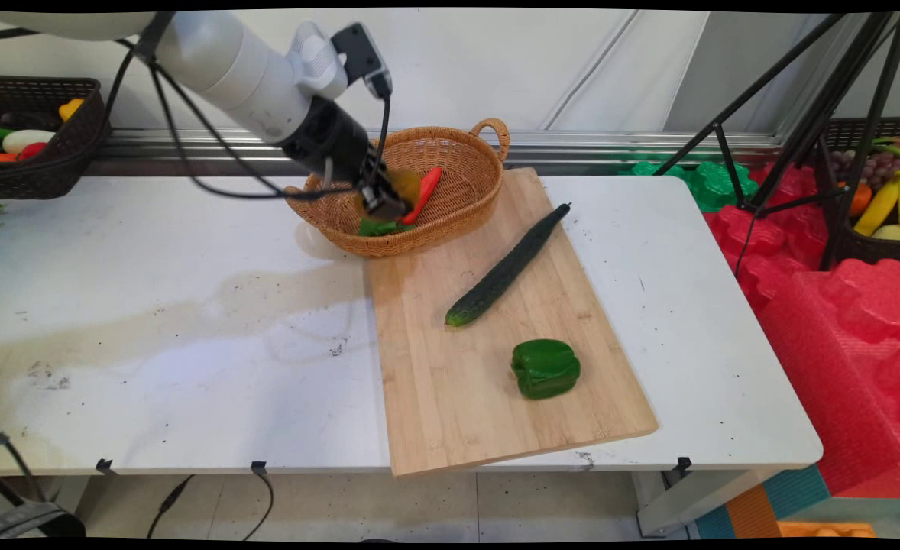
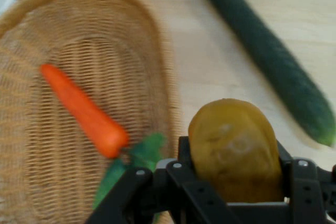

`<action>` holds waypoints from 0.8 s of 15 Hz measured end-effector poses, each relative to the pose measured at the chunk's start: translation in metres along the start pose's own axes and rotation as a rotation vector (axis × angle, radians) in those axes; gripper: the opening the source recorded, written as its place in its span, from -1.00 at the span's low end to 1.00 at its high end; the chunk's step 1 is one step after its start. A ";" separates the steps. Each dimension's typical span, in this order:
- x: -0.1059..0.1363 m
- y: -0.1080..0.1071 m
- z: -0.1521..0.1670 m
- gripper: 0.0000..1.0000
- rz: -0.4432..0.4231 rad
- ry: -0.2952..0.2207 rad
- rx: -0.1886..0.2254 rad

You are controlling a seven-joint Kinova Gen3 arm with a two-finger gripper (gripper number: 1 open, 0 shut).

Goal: Place the picked object on the cutting board

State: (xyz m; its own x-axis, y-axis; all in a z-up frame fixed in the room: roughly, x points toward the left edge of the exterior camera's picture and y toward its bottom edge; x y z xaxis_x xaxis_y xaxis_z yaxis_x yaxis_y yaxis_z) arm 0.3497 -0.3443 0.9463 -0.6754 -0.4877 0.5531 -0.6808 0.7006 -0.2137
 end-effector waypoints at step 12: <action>-0.018 0.082 0.017 -1.00 0.204 -0.073 -0.163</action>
State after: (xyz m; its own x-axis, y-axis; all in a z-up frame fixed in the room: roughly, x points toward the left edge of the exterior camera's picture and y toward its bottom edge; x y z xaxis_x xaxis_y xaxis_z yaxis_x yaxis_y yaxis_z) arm 0.3012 -0.2866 0.9053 -0.8168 -0.3597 0.4511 -0.4776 0.8602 -0.1789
